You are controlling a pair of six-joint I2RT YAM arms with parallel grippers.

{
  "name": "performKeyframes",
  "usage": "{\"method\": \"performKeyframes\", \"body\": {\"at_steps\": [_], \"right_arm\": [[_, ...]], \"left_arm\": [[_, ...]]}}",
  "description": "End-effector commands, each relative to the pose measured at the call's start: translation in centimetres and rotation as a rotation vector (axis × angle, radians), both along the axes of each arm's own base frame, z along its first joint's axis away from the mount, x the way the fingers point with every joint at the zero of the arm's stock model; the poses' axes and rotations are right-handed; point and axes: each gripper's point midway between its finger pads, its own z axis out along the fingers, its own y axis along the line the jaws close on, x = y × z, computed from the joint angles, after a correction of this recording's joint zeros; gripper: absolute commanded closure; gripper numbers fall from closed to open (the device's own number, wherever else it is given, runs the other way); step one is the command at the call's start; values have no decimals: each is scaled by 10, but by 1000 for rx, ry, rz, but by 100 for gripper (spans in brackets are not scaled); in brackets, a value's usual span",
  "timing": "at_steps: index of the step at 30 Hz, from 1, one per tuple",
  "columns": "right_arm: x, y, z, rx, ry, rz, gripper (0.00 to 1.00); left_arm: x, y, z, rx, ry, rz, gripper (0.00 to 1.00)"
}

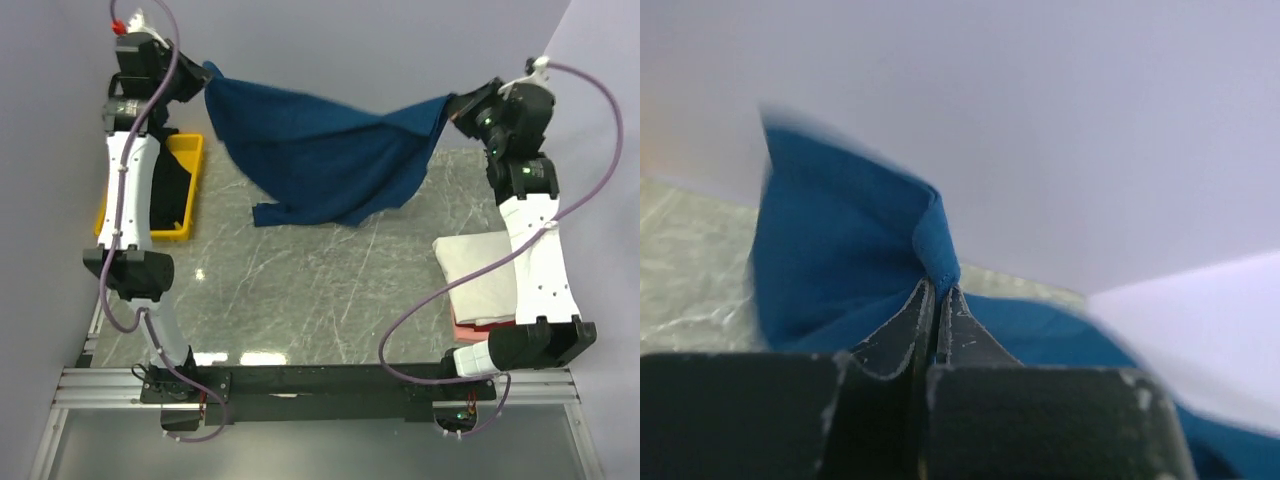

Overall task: Fold and stack the t-shirts
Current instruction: Flatten the tshirt out

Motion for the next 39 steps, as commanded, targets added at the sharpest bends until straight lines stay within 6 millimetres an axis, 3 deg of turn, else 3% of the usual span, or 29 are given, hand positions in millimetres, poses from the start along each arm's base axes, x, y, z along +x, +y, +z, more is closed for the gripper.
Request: {"method": "performKeyframes", "body": {"at_steps": [1,3,5,8,9,10,11,12,14,15,16,17,18,20,21,24,28,32,34,35,36,39], "right_arm": [[-44,-10,107,-67,-268,-23,100],[-62,-23,120,-82,-311,-65,100],[-75,-21,117,-88,-328,-54,100],[-89,-17,74,-47,-266,-36,100],[-81,-15,24,-33,-163,-22,100],[-94,-9,16,-19,-178,5,100],[-98,-3,-7,21,-143,36,100],[-103,1,-60,41,-52,54,100],[-109,6,-112,72,30,69,100],[-116,4,-168,79,126,53,100],[-120,5,-196,83,168,56,100],[-125,8,-221,94,208,67,100],[-136,13,-266,103,297,92,100],[-147,21,-299,114,358,141,100],[-158,24,-324,122,414,157,100],[-172,27,-346,110,455,176,100],[-179,26,-347,86,461,190,100],[-178,24,-335,60,443,188,100],[-177,24,-331,52,440,189,100],[-174,23,-325,45,427,188,100],[-174,23,-323,43,428,187,100],[-169,23,-317,41,415,192,100]], "left_arm": [[-47,13,81,-47,-184,-79,100],[-67,23,81,-63,-188,-65,100],[-76,28,73,-45,-175,-48,100],[-80,29,30,-27,-69,-48,100],[-82,27,-7,-41,6,-52,100],[-83,26,-27,-51,39,-54,100],[-85,27,-47,-62,74,-47,100],[-92,23,-91,-90,147,-50,100],[-101,19,-136,-113,221,-56,100],[-109,15,-181,-116,308,-50,99],[-113,13,-203,-114,350,-44,97],[-116,10,-227,-121,402,-45,91],[-128,4,-260,-125,480,-50,76],[-137,-2,-275,-138,495,-46,56],[-150,-8,-294,-120,527,-39,42],[-175,-9,-308,-89,527,29,34],[-213,-8,-331,-81,580,131,36],[-259,-3,-356,-90,636,270,42],[-276,-13,-363,-79,657,257,46],[-282,-9,-368,-89,657,313,47],[-299,-12,-377,-57,704,314,48],[-317,-15,-392,-52,746,357,48]]}}
